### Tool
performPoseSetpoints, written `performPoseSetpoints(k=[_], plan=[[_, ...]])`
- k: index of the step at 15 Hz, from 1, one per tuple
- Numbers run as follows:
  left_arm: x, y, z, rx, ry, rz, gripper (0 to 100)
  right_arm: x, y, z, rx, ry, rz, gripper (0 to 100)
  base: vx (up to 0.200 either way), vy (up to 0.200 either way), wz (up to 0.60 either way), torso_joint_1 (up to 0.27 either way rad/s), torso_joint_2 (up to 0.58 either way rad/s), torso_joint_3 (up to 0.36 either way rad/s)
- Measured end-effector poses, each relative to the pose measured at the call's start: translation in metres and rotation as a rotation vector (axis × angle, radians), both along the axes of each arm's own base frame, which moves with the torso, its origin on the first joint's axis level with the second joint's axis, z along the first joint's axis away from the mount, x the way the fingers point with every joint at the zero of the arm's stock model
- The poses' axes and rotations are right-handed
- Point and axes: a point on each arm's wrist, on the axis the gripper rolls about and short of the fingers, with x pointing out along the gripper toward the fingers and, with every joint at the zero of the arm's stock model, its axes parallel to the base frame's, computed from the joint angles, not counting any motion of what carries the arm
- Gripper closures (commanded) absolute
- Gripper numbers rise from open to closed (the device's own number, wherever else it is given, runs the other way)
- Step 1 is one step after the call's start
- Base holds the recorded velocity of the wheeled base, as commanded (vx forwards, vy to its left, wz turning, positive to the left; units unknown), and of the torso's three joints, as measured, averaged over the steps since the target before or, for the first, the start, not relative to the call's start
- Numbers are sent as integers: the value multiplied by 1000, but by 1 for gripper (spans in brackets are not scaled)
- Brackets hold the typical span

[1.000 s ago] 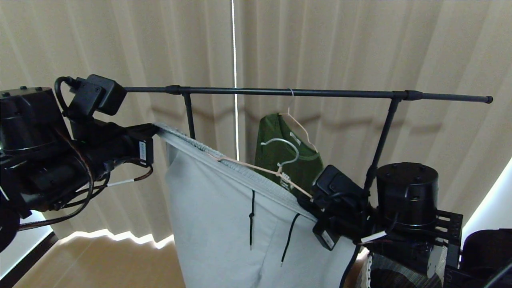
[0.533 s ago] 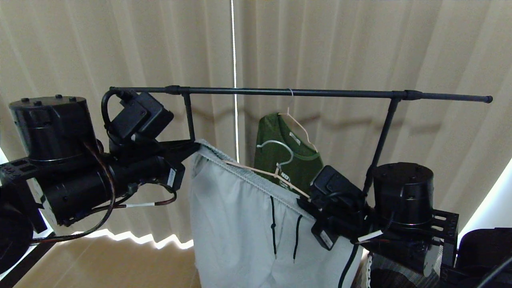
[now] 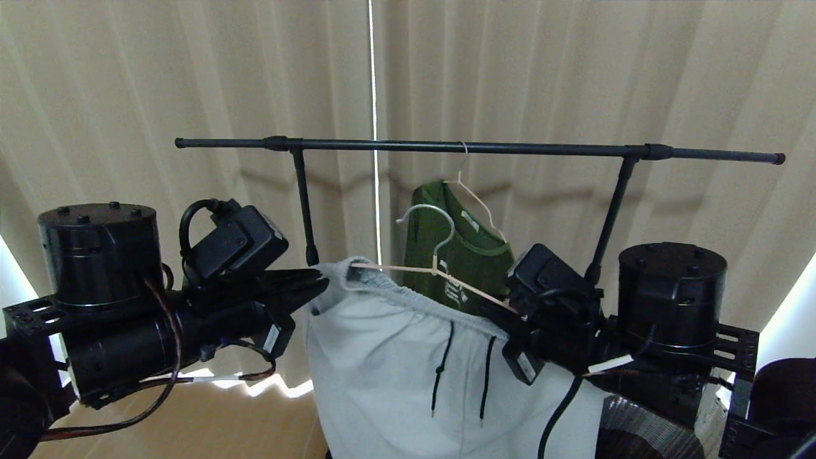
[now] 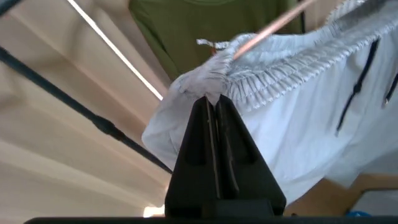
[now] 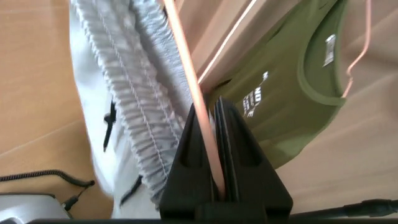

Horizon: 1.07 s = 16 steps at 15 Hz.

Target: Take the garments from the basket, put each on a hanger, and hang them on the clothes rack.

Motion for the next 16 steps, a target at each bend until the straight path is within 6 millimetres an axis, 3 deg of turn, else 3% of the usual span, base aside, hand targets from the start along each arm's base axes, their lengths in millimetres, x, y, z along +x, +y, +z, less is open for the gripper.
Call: performPoseSetpoints(k=[3, 7, 11, 16], plan=[[-8, 0, 0, -1, -1, -16, 0, -1, -2, 2, 6, -5, -5, 100, 0, 0, 0, 0, 0, 0], [-33, 11, -6, -2, 7, -21, 0, 4, -21, 7, 13, -15, -71, 100, 0, 0, 0, 0, 0, 0], [-50, 41, -11, -13, 3, 89, 0, -2, -58, 2, -7, 3, -182, 100, 0, 0, 0, 0, 0, 0], [-78, 87, -11, -148, 5, 358, 0, -20, -114, 1, -44, 67, -368, 100, 0, 0, 0, 0, 0, 0]])
